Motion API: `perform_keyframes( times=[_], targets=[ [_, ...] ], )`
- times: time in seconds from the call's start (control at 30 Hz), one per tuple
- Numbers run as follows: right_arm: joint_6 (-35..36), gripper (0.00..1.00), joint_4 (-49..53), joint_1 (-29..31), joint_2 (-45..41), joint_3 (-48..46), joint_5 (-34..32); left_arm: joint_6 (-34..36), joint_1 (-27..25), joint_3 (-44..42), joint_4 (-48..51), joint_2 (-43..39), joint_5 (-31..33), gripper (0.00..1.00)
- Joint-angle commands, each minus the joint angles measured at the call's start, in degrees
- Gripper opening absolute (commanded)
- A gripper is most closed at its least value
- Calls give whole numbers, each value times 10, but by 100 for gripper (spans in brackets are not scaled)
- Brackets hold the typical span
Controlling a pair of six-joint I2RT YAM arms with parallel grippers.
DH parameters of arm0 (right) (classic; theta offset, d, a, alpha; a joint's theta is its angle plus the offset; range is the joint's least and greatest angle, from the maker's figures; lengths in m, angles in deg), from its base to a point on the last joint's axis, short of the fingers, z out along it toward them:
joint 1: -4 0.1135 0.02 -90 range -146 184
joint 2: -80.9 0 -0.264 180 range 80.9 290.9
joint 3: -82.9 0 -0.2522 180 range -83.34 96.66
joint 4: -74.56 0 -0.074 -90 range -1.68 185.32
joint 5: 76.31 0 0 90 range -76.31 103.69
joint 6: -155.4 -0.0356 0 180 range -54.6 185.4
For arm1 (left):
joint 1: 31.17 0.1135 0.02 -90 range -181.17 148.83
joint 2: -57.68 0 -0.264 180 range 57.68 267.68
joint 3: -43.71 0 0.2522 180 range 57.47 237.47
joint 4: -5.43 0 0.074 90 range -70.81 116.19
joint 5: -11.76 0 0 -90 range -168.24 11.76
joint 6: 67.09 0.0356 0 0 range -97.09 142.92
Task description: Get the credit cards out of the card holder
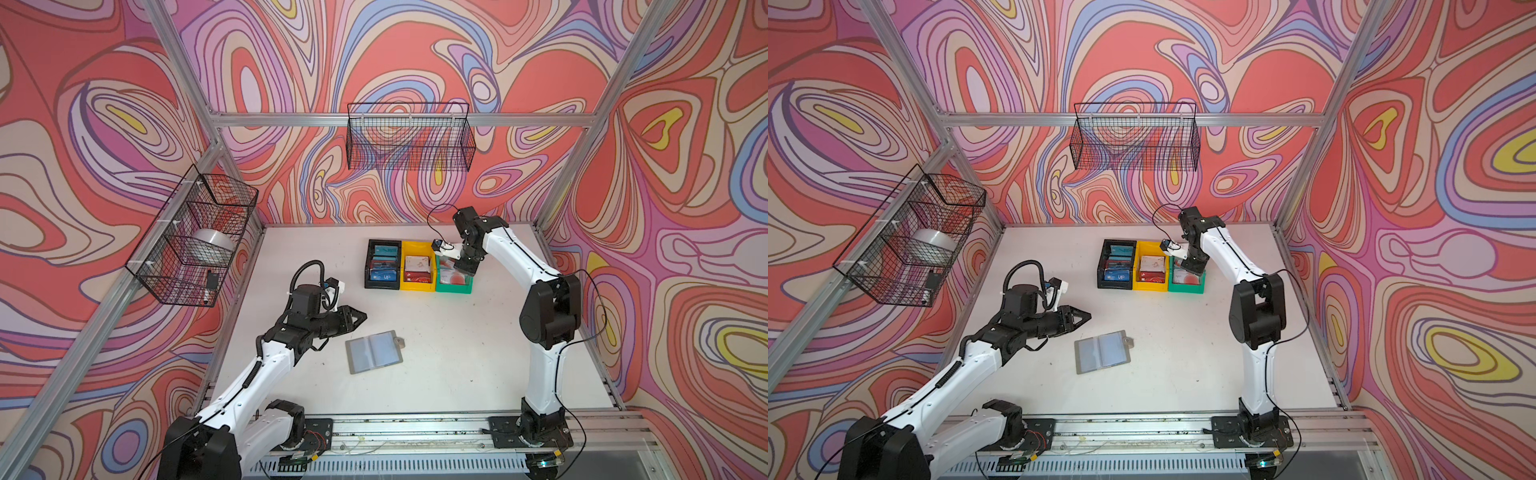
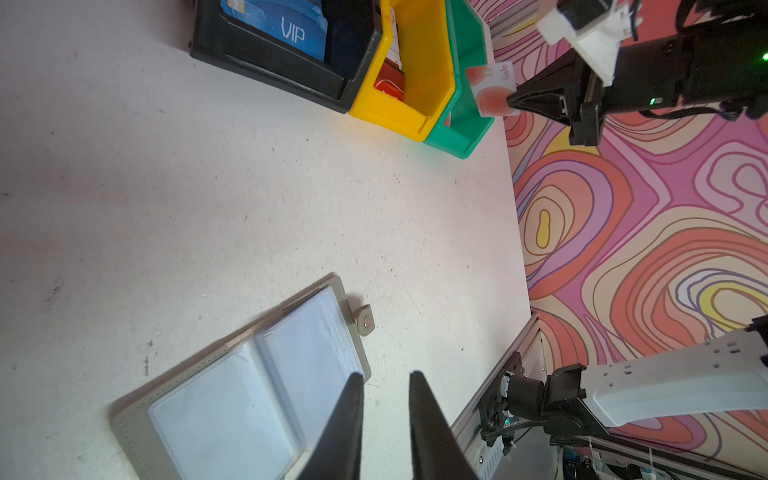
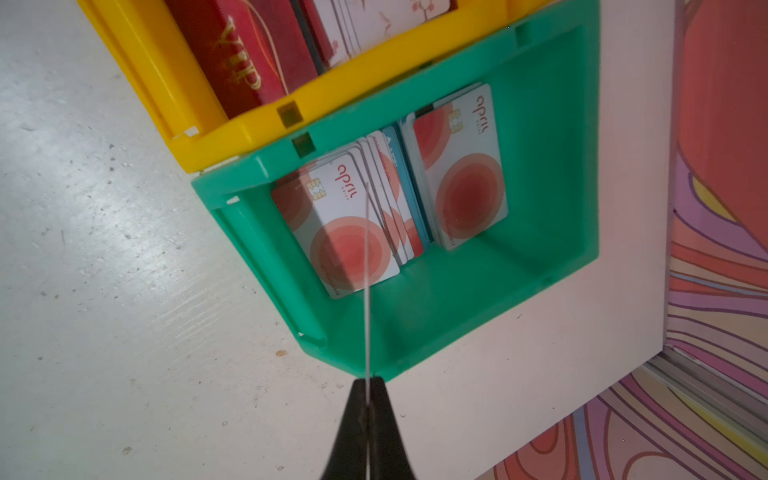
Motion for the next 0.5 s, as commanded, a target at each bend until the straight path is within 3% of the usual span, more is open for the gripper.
perform_keyframes(
  times=[0.0,0.47],
  targets=[
    [22,0,-14,0,4,-14,-2,0,5,-6,3,-3,4,24],
    [73,0,-87,3,-10,-88,-22,-5,5,-12,-16,16,-4,24]
  ],
)
